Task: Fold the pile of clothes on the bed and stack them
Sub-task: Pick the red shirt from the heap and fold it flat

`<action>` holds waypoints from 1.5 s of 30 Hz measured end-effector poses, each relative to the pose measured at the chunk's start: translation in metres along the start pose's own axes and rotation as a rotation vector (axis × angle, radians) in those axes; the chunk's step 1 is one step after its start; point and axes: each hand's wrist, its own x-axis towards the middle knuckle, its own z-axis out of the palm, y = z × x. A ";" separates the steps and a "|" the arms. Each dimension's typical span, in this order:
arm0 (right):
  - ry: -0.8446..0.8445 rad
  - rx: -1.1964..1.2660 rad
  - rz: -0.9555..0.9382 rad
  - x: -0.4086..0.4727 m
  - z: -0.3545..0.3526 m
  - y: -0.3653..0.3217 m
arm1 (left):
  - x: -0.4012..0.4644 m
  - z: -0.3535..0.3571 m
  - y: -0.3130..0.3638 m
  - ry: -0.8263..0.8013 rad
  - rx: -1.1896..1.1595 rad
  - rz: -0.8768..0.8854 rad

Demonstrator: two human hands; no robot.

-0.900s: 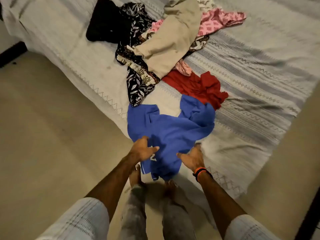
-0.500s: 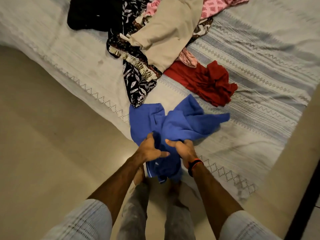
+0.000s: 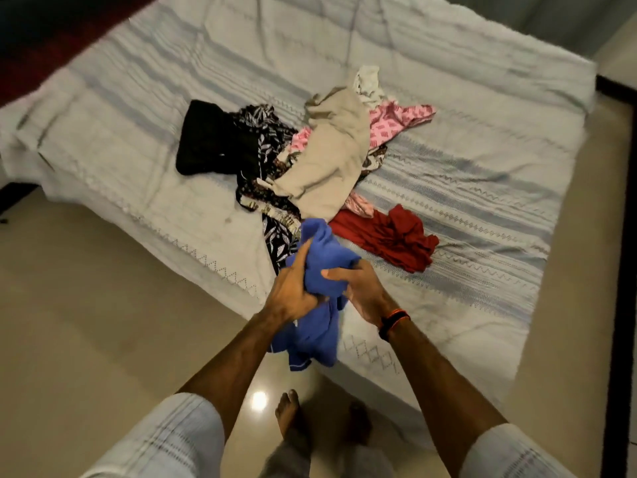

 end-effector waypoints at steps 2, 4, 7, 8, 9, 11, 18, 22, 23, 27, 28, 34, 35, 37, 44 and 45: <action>-0.020 -0.007 -0.076 0.000 0.010 -0.027 | 0.010 -0.028 0.017 0.046 0.000 0.032; -0.015 -0.041 -0.123 0.004 0.018 -0.044 | 0.019 -0.054 0.036 0.092 -0.004 0.046; 0.008 -0.090 -0.140 0.012 0.022 -0.070 | 0.031 -0.079 0.061 0.145 0.019 0.049; 0.007 -0.130 -0.153 0.015 0.021 -0.076 | 0.037 -0.086 0.067 0.169 0.028 0.059; 0.013 -0.181 -0.165 0.020 0.018 -0.083 | 0.045 -0.093 0.073 0.194 0.024 0.062; 0.024 -0.258 -0.156 0.031 0.011 -0.090 | 0.060 -0.102 0.083 0.223 0.047 0.059; 0.144 -0.388 0.018 0.089 -0.028 -0.101 | 0.131 -0.135 0.108 0.321 0.106 0.009; 0.201 -0.398 0.106 0.122 -0.054 -0.104 | 0.171 -0.156 0.119 0.476 0.075 -0.037; 0.208 -0.399 0.115 0.128 -0.061 -0.104 | 0.178 -0.159 0.122 0.524 0.057 -0.022; 0.230 -0.408 0.194 0.149 -0.081 -0.100 | 0.214 -0.158 0.124 0.552 0.002 0.011; 0.225 -0.401 0.222 0.154 -0.084 -0.098 | 0.225 -0.154 0.120 0.479 0.044 0.015; 0.307 -0.513 0.296 0.190 -0.109 -0.067 | 0.277 -0.116 0.087 0.067 0.337 -0.124; 0.334 -0.549 0.307 0.192 -0.110 -0.067 | 0.284 -0.110 0.078 0.029 0.344 -0.115; 0.404 -0.616 0.355 0.201 -0.116 -0.059 | 0.305 -0.091 0.054 -0.066 0.363 -0.125; 0.506 -0.908 0.537 0.232 -0.148 -0.005 | 0.344 -0.029 -0.001 -0.270 0.456 -0.119; 0.491 -0.920 0.551 0.239 -0.152 0.003 | 0.348 -0.022 -0.009 -0.285 0.468 -0.127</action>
